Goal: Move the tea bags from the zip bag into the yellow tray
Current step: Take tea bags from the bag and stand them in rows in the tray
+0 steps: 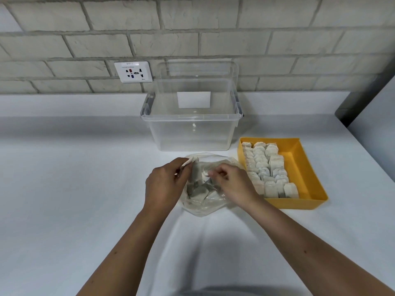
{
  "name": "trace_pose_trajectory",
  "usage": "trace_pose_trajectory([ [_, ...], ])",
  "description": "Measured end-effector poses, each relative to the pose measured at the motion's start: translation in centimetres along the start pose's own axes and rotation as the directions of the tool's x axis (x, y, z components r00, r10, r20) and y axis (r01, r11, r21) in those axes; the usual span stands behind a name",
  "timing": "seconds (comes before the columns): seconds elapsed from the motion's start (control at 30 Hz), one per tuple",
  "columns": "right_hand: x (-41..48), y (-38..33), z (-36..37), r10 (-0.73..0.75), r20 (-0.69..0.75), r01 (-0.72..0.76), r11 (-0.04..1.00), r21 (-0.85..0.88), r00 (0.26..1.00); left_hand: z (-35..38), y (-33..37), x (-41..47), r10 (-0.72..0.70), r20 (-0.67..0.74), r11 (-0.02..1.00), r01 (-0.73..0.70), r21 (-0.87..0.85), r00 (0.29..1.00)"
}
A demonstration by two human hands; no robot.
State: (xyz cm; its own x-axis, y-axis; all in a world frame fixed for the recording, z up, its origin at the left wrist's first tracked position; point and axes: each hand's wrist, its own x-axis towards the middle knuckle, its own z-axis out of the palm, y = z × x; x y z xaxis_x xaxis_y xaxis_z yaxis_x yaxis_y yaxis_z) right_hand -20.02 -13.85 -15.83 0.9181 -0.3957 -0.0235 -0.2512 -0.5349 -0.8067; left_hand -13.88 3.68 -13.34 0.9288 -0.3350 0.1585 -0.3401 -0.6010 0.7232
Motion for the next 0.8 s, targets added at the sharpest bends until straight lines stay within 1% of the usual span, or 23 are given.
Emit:
trace_pose_trajectory([
  [0.03, 0.1, 0.2, 0.1, -0.055, 0.070, 0.063, 0.991, -0.120, 0.996, -0.1, -0.1, 0.0, 0.007, -0.003, 1.000, -0.007, 0.016, 1.000],
  [0.1, 0.0, 0.4, 0.6, -0.125, 0.230, 0.194, 0.932, -0.307, 0.965, -0.1, -0.5, 0.2, -0.013, -0.024, 1.000, 0.013, -0.014, 1.000],
  [0.13, -0.1, 0.3, 0.7, -0.134, 0.303, 0.246, 0.896, -0.370, 0.944, -0.2, -0.4, 0.2, -0.019, -0.033, 1.000, 0.018, -0.024, 0.999],
  [0.2, 0.0, 0.4, 1.1, -0.133, 0.381, 0.306, 0.844, -0.440, 0.915, -0.2, -0.4, 0.2, -0.019, -0.039, 0.999, 0.017, -0.034, 0.999],
  [0.3, 0.2, 0.5, 1.8, -0.153, 0.394, 0.335, 0.827, -0.451, 0.906, -0.3, -0.5, 0.1, -0.028, -0.037, 0.998, 0.026, -0.051, 0.999],
  [0.4, 0.3, 0.4, 2.0, -0.181, 0.334, 0.324, 0.837, -0.442, 0.925, -0.3, -0.7, 0.1, -0.051, -0.024, 0.996, 0.049, -0.076, 0.998],
  [0.43, 0.3, 0.6, 2.0, -0.194, 0.300, 0.310, 0.858, -0.410, 0.934, -0.3, -0.7, 0.1, -0.054, -0.021, 0.995, 0.052, -0.090, 0.998],
  [0.5, 0.3, 0.9, 1.7, -0.208, 0.189, 0.254, 0.930, -0.266, 0.960, -0.4, -0.7, 0.2, -0.055, -0.026, 0.992, 0.052, -0.111, 0.998],
  [0.57, 0.2, 0.9, 1.0, -0.137, 0.086, 0.144, 0.987, -0.068, 0.987, -0.5, -0.8, 0.4, -0.068, -0.038, 0.989, 0.062, -0.137, 0.997],
  [0.6, 0.0, 0.7, 0.5, -0.070, 0.081, 0.066, 0.997, 0.050, 0.994, -0.5, -0.8, 0.5, -0.081, -0.043, 0.985, 0.073, -0.156, 0.996],
  [0.63, -0.3, 0.5, 0.0, 0.003, 0.106, -0.023, 0.982, 0.186, 0.994, -0.5, -0.8, 0.6, -0.092, -0.050, 0.981, 0.082, -0.176, 0.994],
  [0.7, -1.1, 0.1, -1.2, 0.111, 0.191, -0.185, 0.883, 0.432, 0.975, -0.4, -0.5, 0.8, -0.108, -0.058, 0.972, 0.093, -0.215, 0.992],
  [0.8, -2.1, -0.3, -3.1, 0.177, 0.277, -0.319, 0.693, 0.646, 0.944, 0.4, 0.4, 0.8, -0.112, -0.048, 0.961, 0.096, -0.260, 0.993],
])
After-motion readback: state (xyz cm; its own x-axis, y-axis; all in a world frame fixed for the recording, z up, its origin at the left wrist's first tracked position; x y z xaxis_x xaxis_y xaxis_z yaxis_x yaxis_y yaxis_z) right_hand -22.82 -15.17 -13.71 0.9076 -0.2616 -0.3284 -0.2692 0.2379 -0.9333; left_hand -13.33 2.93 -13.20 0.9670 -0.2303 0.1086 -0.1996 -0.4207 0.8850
